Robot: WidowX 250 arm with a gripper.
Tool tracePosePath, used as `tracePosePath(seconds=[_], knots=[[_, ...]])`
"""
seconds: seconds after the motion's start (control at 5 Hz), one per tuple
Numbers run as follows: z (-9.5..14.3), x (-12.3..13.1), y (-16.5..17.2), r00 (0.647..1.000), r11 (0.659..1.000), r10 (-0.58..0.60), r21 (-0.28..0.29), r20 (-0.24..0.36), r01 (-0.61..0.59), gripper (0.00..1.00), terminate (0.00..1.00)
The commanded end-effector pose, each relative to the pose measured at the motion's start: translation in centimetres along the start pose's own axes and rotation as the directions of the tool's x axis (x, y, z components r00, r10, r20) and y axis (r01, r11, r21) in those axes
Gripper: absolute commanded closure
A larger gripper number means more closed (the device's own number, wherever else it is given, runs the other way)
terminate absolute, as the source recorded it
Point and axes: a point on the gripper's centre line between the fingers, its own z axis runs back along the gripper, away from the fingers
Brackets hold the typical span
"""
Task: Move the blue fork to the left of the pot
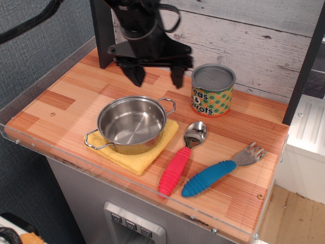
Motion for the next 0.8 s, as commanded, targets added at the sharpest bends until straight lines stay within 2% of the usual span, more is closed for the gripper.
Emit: tracePosePath(seconds=[0.0,0.2,0.6], knots=[[0.5,-2.8,-3.2,0.974,0.976,-0.211,-0.075,-0.081,0.205,0.00,0.00],[-0.3,-4.6,-4.6,0.943,0.953,-0.300,-0.089,-0.144,0.290,0.00,0.00],[-2.0,-7.9,-6.7,0.879,0.906,-0.424,-0.086,-0.219,0.415,0.00,0.00]])
